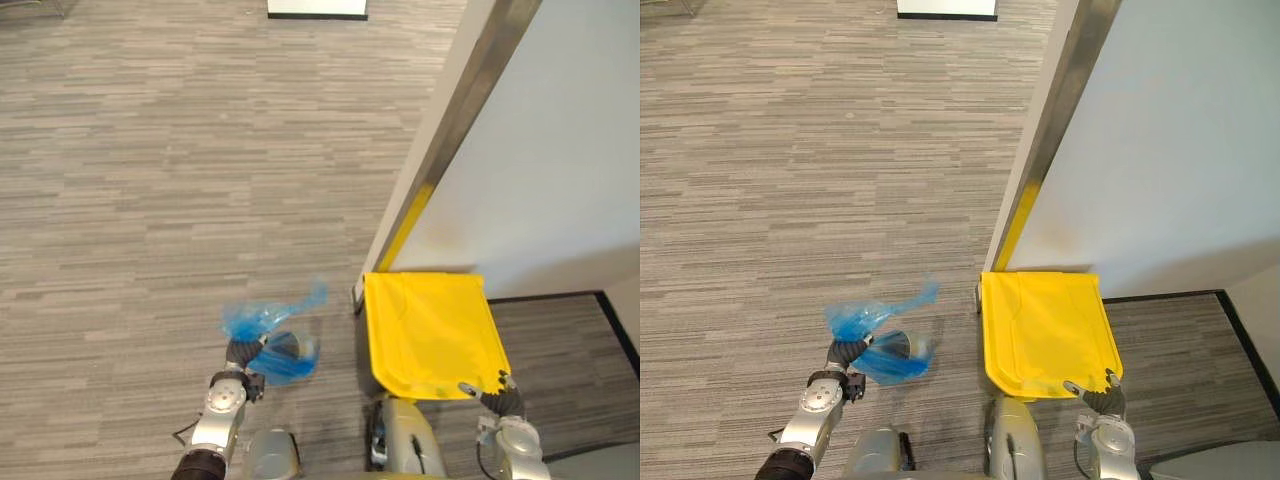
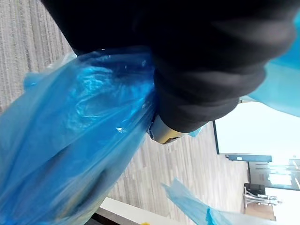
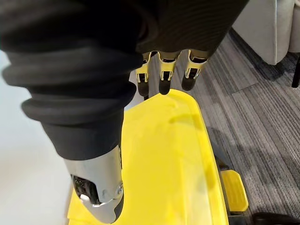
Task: Gather rubbish on tea table into small bin, then transfer packed bag to large trash can.
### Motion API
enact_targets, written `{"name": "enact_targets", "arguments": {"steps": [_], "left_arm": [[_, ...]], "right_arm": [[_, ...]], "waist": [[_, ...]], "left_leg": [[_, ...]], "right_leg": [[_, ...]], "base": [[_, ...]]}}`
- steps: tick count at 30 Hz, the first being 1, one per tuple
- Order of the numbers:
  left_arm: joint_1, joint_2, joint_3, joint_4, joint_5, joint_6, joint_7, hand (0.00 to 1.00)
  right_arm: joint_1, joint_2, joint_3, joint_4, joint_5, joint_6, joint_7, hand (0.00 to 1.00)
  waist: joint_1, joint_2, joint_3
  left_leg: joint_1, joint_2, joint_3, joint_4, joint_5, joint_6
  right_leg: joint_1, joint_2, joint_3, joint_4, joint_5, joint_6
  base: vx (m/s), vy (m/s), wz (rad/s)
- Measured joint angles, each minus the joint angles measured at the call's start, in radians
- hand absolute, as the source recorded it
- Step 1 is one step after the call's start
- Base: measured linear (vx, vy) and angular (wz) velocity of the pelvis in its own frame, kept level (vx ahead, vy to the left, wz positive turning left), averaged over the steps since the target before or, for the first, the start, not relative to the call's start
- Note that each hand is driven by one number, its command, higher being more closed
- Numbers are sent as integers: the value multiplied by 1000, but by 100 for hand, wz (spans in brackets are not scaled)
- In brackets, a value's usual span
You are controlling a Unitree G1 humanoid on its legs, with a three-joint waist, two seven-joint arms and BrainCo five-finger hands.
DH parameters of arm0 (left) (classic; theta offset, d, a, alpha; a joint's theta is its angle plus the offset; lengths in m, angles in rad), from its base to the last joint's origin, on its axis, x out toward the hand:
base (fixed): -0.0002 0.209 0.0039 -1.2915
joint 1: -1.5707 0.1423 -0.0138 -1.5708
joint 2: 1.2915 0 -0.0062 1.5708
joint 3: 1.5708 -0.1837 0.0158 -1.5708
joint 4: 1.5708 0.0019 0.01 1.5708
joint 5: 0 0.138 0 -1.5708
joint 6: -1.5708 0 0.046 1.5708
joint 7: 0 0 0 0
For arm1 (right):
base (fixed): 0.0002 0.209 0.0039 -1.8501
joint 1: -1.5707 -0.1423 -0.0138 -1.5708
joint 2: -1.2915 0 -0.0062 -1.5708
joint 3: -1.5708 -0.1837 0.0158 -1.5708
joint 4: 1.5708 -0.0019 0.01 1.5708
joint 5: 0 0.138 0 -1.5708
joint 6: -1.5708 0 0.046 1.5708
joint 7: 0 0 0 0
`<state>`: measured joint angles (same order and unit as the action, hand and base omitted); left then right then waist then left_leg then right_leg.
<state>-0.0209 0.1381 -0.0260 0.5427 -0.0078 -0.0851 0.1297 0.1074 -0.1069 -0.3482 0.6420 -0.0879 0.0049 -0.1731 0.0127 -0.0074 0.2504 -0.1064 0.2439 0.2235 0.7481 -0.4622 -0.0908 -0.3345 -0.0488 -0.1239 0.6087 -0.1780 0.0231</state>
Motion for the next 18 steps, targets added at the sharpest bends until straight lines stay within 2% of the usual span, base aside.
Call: {"name": "enact_targets", "arguments": {"steps": [3, 7, 10, 11, 12, 14, 15, 16, 17, 18], "left_arm": [[4, -21, -9, 0, 1, 1, -19, 100], [25, -6, -1, 2, 2, 0, -18, 100], [31, 8, -1, 21, 2, 0, -17, 100], [31, 11, 0, 36, 2, 1, -17, 100], [30, 13, -1, 41, 2, 1, -17, 100], [34, 23, -1, 42, 2, 1, -16, 100], [45, 27, 1, 42, 2, 1, -16, 100], [56, 31, 5, 43, 2, 1, -16, 100], [73, 32, 24, 43, 2, 1, -16, 100], [85, 32, 38, 43, 1, 2, -15, 100]], "right_arm": [[12, 3, 2, -4, 0, 0, 1, 0], [43, 4, 14, -8, -6, 0, 2, 0], [63, 8, 13, 1, -22, -1, 4, 0], [73, 14, 14, 8, -24, -3, 5, 0], [78, 18, 14, 14, -24, -4, 5, 0], [95, 21, 15, 65, -24, -3, 5, 0], [100, 21, 21, 71, -24, -4, 4, 0], [100, 17, 39, 80, -24, -7, 4, 0], [96, 20, 58, 87, -23, -9, 5, 0], [91, 20, 75, 87, -23, -16, 5, 0]], "waist": [[-2, 0, -1], [4, -16, 0], [5, -38, -4], [2, -47, -13], [-4, -52, -14], [-7, -78, -16], [3, -80, -17], [1, -98, -29], [4, -100, -31], [5, -116, -41]], "left_leg": [[51, 8, 35, -34, 3, -3], [121, -12, 96, -85, 6, -5], [106, -37, 102, -133, 34, 15], [93, -42, 111, -185, 71, 45], [81, -42, 114, -224, 91, 58], [68, -43, 114, -259, 127, 62], [57, -41, 112, -255, 136, 58], [43, -40, 105, -245, 140, 53], [25, -35, 103, -230, 147, 40], [9, -25, 98, -213, 153, 30]], "right_leg": [[35, 10, 0, -17, 2, -3], [66, -5, 15, -18, 15, 2], [30, -10, 40, -35, 75, 13], [29, -7, 54, -89, 106, 31], [28, -10, 51, -65, 95, 36], [37, -45, 45, 111, 17, 40], [43, -65, 49, 165, -6, 45], [53, -87, 55, 193, -31, 60], [56, -109, 73, 214, -69, 77], [62, -117, 78, 217, -99, 84]], "base": [[55, -10, -18], [-79, 20, -18], [-172, 27, -6], [-189, -10, 17], [-144, -60, 42], [-115, -90, 44], [-132, -150, 18], [-167, -226, 7], [-166, -293, 10], [-168, -358, 5]]}}
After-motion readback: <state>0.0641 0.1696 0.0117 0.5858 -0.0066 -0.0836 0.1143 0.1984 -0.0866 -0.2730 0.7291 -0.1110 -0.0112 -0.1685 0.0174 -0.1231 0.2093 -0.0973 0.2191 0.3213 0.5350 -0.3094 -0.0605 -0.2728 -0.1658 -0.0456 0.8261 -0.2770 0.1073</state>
